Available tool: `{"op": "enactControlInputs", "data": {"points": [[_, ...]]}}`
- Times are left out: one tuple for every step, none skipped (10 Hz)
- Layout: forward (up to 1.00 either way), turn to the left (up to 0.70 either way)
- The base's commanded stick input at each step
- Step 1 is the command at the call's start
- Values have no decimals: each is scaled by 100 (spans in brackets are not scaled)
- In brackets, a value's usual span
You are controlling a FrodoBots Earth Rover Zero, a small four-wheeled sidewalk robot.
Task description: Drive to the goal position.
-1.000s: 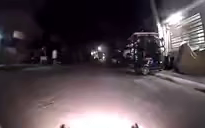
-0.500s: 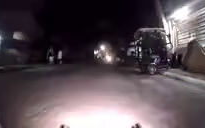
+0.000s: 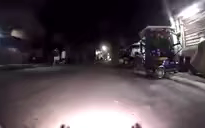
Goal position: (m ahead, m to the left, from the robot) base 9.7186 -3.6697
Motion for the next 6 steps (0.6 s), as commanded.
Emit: {"op": "enactControlInputs", "data": {"points": [[85, 0], [85, 0], [85, 0], [85, 0], [85, 0], [85, 0]]}}
